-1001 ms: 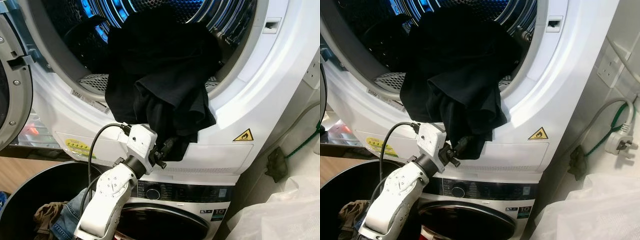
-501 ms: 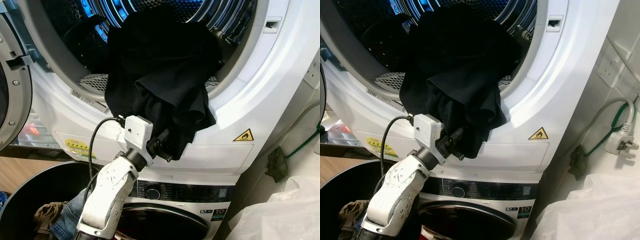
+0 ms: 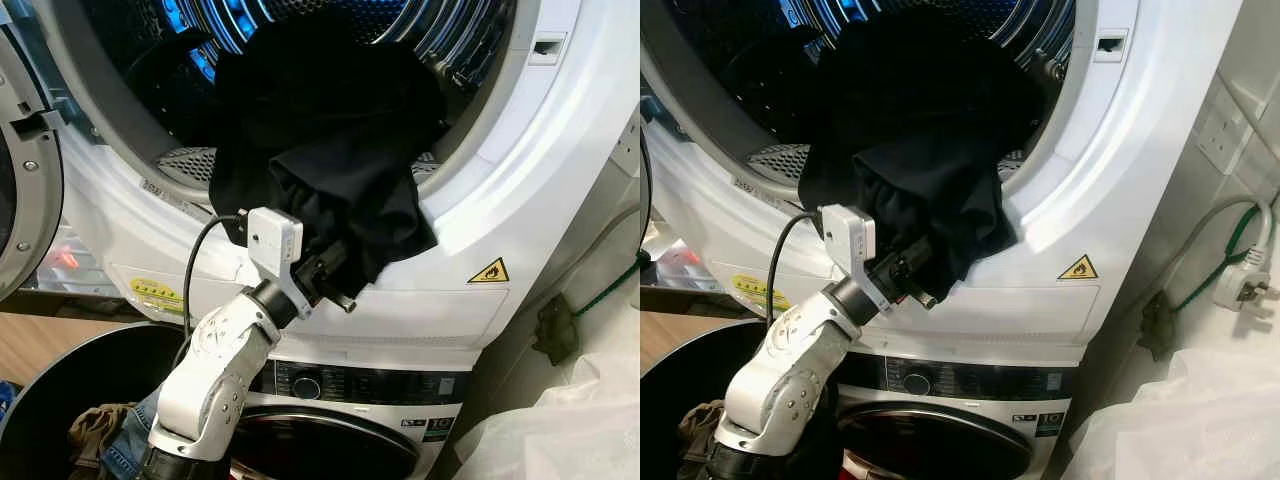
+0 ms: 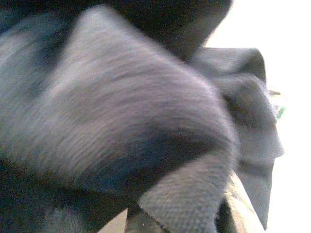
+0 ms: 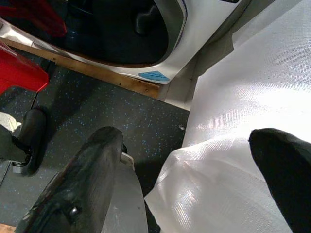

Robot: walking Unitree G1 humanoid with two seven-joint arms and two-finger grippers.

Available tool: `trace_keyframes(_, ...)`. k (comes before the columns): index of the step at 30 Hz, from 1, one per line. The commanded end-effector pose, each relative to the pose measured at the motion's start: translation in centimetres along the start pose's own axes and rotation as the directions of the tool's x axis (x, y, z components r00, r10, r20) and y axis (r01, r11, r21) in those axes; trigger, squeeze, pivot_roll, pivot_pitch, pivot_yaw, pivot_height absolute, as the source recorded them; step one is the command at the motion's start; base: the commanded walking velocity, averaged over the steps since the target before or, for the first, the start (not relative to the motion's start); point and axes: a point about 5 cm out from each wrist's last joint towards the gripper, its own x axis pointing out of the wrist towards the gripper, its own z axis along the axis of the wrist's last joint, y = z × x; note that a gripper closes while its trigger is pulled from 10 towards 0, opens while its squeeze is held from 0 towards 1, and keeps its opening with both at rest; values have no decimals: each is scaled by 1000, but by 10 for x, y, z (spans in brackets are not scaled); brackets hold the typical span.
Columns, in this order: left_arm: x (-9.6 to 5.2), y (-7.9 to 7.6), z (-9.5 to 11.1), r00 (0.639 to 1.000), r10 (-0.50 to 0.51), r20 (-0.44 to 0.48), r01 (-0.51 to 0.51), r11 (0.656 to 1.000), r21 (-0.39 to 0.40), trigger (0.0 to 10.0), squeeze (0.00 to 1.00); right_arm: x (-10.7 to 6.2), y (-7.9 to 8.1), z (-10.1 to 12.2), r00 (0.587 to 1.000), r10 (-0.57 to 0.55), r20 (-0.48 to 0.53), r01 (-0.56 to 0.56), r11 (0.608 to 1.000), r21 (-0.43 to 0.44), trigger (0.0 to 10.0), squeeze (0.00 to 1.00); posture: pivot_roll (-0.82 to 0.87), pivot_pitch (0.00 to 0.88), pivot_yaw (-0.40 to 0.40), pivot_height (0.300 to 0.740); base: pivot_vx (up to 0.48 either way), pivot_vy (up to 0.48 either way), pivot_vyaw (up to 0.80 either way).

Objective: Clothes washing

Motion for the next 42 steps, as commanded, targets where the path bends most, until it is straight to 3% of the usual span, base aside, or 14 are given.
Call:
trace_keyframes(1, 5, -11, 13, 993, -114, 18, 114, 993, 2, 0, 0, -1, 3, -3, 1000, 5, -13, -5, 1000, 5, 10000, 0, 93, 0, 67, 740, 0, 0, 0)
trace_keyframes(4, 14, -9, 37, 985, -141, 98, 139, 990, 27, 0, 0, -1, 2, -3, 1000, 2, -12, -2, 1000, 6, 10000, 0, 96, 0, 66, 740, 0, 0, 0)
trace_keyframes(7, 30, 5, 69, 972, -107, 210, 83, 989, 122, 0, 0, 0, 2, -2, 1000, 1, -10, 0, 1000, 4, 10000, 0, 100, 0, 64, 740, 0, 0, 0)
trace_keyframes(11, 49, 21, 117, 935, -177, 306, 96, 960, 261, 0, 0, 0, 1, 0, 1000, 0, -6, 0, 1000, 4, 10000, 0, 97, 0, 64, 740, 0, 0, 0)
trace_keyframes(15, 63, 46, 133, 949, -135, 285, 23, 932, 362, 0, 0, 0, 2, 1, 1000, 1, -6, -1, 1000, 4, 10000, 0, 92, 0, 68, 740, 0, 0, 0)
trace_keyframes(18, 73, 80, 133, 977, -22, 213, -73, 901, 428, 0, 0, 0, 2, 0, 1000, -1, -8, 1, 1000, 9, 10000, 0, 77, 0, 74, 740, 0, 0, 0)
trace_keyframes(23, 84, 109, 124, 993, 75, 88, -109, 866, 488, 0, 0, -1, 0, -3, 1000, -9, -16, 9, 1000, 16, 10000, 0, 66, 0, 78, 740, 0, 0, 0)
trace_keyframes(25, 86, 116, 122, 989, 119, 84, -145, 873, 465, 0, 0, -1, 0, -4, 1000, -8, -17, 8, 1000, 14, 10000, 0, 59, 0, 78, 740, 0, 0, 0)
trace_keyframes(26, 88, 123, 120, 982, 178, 63, -186, 853, 488, 0, 0, -1, 0, -5, 1000, -8, -20, 8, 1000, 13, 10000, 0, 59, 0, 78, 740, 0, 0, 0)
trace_keyframes(31, 96, 128, 129, 972, 209, 103, -233, 889, 395, 0, 0, -2, -2, -9, 1000, -16, -26, 17, 1000, 22, 10000, 0, 29, 0, 83, 740, 0, 0, 0)
trace_keyframes(37, 102, 133, 148, 920, 350, 178, -393, 834, 388, 0, 0, -4, -5, -17, 999, -27, -40, 28, 999, 22, 10000, 0, 0, 0, 83, 740, 0, 0, 0)
trace_keyframes(39, 103, 136, 161, 869, 441, 222, -494, 777, 391, 0, 0, -5, -7, -22, 998, -33, -49, 34, 999, 20, 10000, 0, -16, 0, 83, 740, 0, 0, 0)
trace_keyframes(40, 103, 136, 161, 869, 441, 222, -494, 777, 391, 0, 0, -5, -7, -22, 998, -33, -49, 34, 999, 20, 10000, 0, -16, 0, 83, 740, 0, 0, 0)
trace_keyframes(42, 99, 142, 166, 822, 519, 232, -569, 748, 341, 0, 0, -6, -9, -24, 998, -40, -53, 41, 999, 19, 10000, 0, -27, 0, 84, 740, 0, 0, 0)
